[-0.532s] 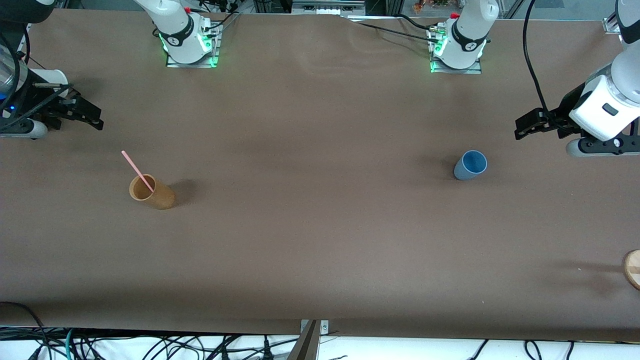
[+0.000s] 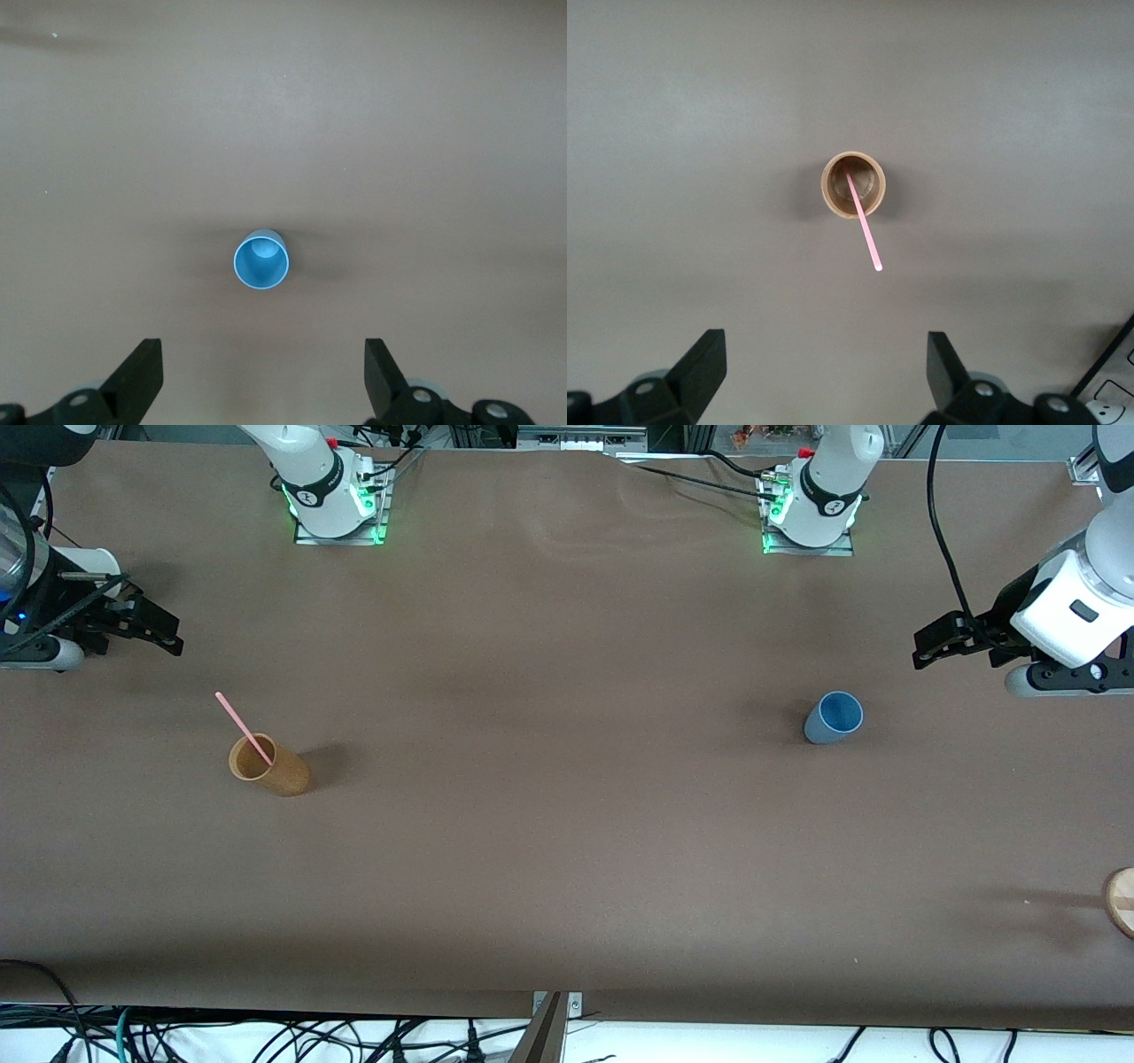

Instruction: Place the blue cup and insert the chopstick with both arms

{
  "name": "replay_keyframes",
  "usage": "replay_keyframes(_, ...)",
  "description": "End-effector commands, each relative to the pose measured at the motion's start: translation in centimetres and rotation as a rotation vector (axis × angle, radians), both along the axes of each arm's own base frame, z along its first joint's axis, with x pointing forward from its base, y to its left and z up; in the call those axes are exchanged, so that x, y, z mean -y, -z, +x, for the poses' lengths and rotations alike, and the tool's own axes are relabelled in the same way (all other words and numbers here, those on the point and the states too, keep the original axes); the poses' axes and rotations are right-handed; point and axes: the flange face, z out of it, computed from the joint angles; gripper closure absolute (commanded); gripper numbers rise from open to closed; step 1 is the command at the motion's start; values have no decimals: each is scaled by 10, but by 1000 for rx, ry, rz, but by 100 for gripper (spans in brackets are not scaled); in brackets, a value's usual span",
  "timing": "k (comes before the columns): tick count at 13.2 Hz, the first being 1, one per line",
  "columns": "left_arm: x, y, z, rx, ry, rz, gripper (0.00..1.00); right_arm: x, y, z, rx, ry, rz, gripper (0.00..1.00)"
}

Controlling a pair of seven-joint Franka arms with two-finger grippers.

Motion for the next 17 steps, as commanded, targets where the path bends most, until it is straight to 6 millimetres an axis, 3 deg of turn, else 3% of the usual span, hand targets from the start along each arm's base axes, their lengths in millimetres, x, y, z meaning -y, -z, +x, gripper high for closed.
replay_keyframes(1,2,-2,-7,7,3,-24,0,3,-4,0,2,-15,-13,0)
replay_keyframes(6,4,8,-2,-7,4,-25,0,3,-4,0,2,-15,-13,0)
replay_keyframes(11,13,49,14,-78,20,-20,0,2,-4,0,2,-15,-11,0)
replay_keyframes(13,11,69,21,-109,19,-6,0,2,-4,0,2,-15,-11,0)
replay_keyframes(17,-2,102,15,-142,60,-12,0,2,-5,-1,4,-15,-11,0)
